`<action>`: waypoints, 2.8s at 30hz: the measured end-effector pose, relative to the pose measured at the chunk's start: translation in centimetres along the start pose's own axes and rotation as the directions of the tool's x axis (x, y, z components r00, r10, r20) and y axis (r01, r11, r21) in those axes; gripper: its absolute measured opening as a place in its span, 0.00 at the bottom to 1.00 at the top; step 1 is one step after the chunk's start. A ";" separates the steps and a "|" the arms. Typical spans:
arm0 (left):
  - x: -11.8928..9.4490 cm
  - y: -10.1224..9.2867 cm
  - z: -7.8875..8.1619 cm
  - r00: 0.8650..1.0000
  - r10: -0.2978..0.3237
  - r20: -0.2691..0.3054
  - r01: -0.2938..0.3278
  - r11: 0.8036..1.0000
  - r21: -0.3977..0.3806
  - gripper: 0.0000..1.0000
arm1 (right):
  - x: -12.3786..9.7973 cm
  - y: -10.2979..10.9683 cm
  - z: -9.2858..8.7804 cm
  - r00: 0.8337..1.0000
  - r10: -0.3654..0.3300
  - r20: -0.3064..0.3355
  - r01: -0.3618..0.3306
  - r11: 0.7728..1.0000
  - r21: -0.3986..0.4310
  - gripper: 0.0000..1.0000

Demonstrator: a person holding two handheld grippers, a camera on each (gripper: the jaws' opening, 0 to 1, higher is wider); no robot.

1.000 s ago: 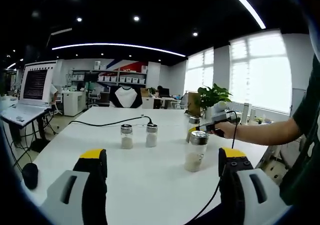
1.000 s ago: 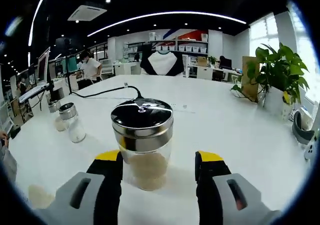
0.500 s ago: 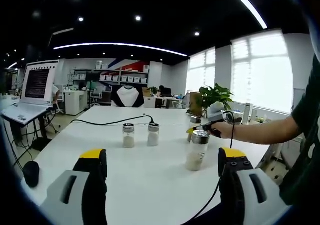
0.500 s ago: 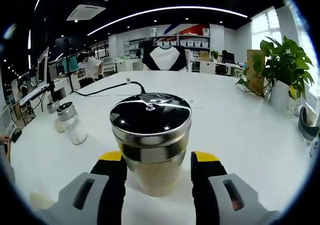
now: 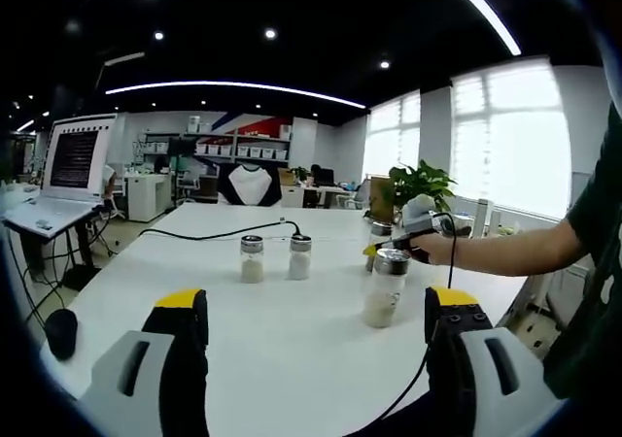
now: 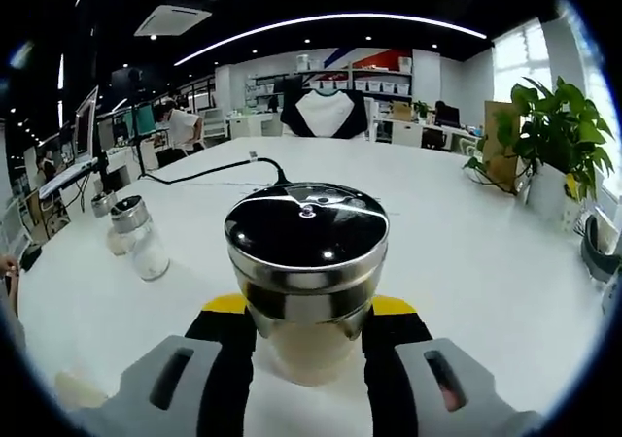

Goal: Rotate the seasoning bottle until the label or dispensing opening points toward the visible target arrow and the bottle remains upright within the marked orientation range

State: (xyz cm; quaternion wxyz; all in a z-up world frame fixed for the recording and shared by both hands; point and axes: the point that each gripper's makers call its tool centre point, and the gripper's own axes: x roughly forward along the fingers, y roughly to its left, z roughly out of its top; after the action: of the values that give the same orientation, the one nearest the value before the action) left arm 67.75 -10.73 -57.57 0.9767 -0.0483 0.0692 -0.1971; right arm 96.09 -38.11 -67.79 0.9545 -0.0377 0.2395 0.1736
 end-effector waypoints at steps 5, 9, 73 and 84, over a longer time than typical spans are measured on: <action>0.0 -0.2 0.5 1.000 -0.004 0.014 0.004 1.000 0.007 0.98 | 0.0 0.0 0.0 1.000 0.002 0.008 -0.002 1.000 -0.005 0.42; 0.0 -0.3 0.9 1.000 -0.006 0.023 0.006 1.000 0.018 0.98 | 0.1 -0.1 0.1 1.000 -0.004 0.012 0.004 1.000 -0.001 0.42; 1.1 -1.6 0.3 0.998 -0.058 0.015 0.058 0.998 0.019 0.98 | -8.9 4.2 -4.7 0.996 0.086 0.015 -0.085 0.996 -0.032 0.41; 1.2 -1.6 0.4 0.998 -0.060 0.014 0.060 0.998 0.019 0.98 | -11.1 5.2 -6.1 0.995 0.100 0.001 -0.100 0.995 -0.020 0.41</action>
State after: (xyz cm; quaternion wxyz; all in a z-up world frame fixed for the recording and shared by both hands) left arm 68.29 -12.67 -57.15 0.9713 -0.0427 0.0589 -0.2265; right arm 82.43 -37.65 -67.87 0.9444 -0.0347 0.2383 0.2238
